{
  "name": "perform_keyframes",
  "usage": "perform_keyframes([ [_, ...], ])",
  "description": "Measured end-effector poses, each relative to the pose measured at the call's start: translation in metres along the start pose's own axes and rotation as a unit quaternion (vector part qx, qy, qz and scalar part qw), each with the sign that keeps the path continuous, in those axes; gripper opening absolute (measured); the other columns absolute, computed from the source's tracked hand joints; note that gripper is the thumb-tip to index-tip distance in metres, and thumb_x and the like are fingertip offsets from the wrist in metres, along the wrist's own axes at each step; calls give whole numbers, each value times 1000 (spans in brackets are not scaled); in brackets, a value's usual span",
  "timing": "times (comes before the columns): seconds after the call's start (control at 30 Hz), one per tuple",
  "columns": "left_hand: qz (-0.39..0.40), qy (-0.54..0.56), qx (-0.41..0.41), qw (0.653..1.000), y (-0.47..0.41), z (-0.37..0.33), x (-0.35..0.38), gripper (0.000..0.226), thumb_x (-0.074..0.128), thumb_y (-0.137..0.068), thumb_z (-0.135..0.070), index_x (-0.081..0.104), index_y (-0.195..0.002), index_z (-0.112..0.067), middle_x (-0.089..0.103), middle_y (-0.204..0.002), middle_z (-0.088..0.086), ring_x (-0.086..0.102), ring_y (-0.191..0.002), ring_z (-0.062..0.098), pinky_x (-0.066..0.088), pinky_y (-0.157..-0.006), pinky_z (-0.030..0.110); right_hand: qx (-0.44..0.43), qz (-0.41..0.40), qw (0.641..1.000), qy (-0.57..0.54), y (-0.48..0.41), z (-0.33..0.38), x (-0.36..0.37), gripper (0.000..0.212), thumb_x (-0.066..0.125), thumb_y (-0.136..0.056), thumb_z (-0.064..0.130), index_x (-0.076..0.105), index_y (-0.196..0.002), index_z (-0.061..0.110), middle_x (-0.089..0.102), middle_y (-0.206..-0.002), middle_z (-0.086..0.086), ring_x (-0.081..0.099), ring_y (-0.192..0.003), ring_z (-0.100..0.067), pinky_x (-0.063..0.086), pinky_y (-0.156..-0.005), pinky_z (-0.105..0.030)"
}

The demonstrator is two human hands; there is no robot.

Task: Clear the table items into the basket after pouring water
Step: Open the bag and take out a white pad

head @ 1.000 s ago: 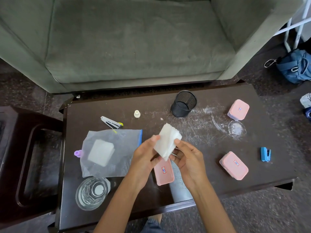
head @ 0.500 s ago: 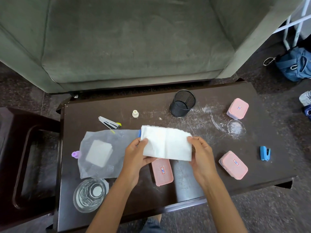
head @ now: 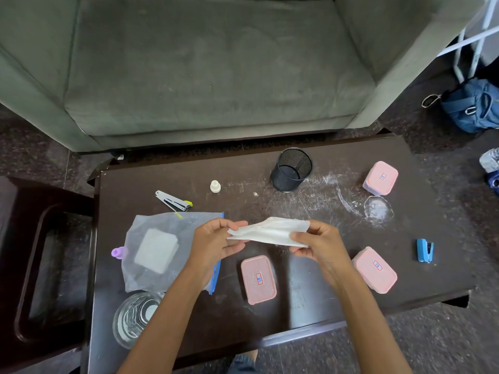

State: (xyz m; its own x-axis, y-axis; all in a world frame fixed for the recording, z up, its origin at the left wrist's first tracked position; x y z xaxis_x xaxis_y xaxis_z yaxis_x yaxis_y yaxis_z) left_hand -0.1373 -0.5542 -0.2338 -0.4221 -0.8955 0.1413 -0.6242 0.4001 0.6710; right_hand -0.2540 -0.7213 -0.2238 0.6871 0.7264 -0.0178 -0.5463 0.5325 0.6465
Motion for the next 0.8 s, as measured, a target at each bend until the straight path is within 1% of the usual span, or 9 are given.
perform_keyframes([
  [0.1,-9,25,-16,1000,-7,2,-1,21,48,-93,-1,60,-77,-6,72,-89,1,73,-66,12,57,-56,17,-5,11,998,-66,-7,0,-6,35,53,-78,-17,72,-62,7,67,-59,-10,58,-40,-12,51,-43,-19],
  [0.2,0,60,-27,998,-11,6,2,24,44,-95,0,58,-76,-6,72,-94,6,73,-70,16,58,-61,19,-3,10,998,-68,-11,0,-6,38,50,-80,-17,71,-59,7,71,-65,-10,61,-44,-11,52,-46,-19],
  [0.27,3,100,-23,995,-14,6,7,24,42,-95,0,60,-80,-7,71,-96,7,72,-77,19,59,-67,22,-24,-21,996,-78,-14,12,-9,38,49,-81,-17,69,-58,5,70,-61,-9,61,-43,-12,53,-45,-19],
  [0.3,1,112,-15,994,-16,5,9,21,43,-95,-1,61,-87,-8,70,-98,6,70,-82,19,59,-71,24,-41,-46,994,-92,-17,23,-13,37,49,-81,-17,68,-58,5,68,-56,-8,59,-42,-13,53,-45,-19],
  [0.4,-14,102,16,995,-21,-2,12,19,45,-96,-9,61,-102,-15,68,-106,1,66,-97,18,56,-80,29,-119,-135,980,-87,-26,70,-31,31,46,-81,-17,64,-64,3,64,-47,-2,58,-41,-12,52,-44,-18],
  [0.5,-28,78,27,996,-25,-8,18,19,44,-96,-9,61,-101,-17,68,-109,1,65,-99,17,51,-83,28,-180,-207,961,-31,-42,116,-42,29,45,-79,-17,64,-68,3,65,-57,-5,59,-38,-8,52,-43,-17],
  [0.6,-33,72,19,997,-31,-10,27,20,44,-96,-8,61,-97,-18,68,-107,1,65,-97,16,50,-84,28,-196,-254,945,62,-68,141,-44,24,48,-78,-12,66,-74,3,63,-62,-10,62,-38,-9,55,-45,-22],
  [0.73,-37,60,10,997,-40,-7,34,20,45,-95,-9,62,-96,-20,68,-105,-1,65,-96,15,50,-82,27,-180,-241,930,211,-105,148,-39,30,43,-79,-10,64,-64,5,64,-64,-14,59,-33,-7,55,-42,-23],
  [0.8,-38,52,10,998,-42,-6,36,21,44,-96,-8,62,-96,-20,68,-104,-2,65,-95,14,50,-82,27,-176,-235,917,271,-118,145,-36,33,41,-79,-8,62,-58,6,67,-67,-20,63,-38,-13,59,-48,-32],
])
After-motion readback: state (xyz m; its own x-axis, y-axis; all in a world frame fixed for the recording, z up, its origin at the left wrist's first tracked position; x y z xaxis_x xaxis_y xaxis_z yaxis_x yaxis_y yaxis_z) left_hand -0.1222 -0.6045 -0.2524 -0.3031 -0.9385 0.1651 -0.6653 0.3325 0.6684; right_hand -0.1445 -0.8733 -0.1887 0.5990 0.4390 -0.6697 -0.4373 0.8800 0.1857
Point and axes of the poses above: each hand's wrist, its own y-axis away from the middle knuckle, its own x-axis out of the palm, z = x × y, the point moved 2 cm from there along -y, towards the middle knuckle
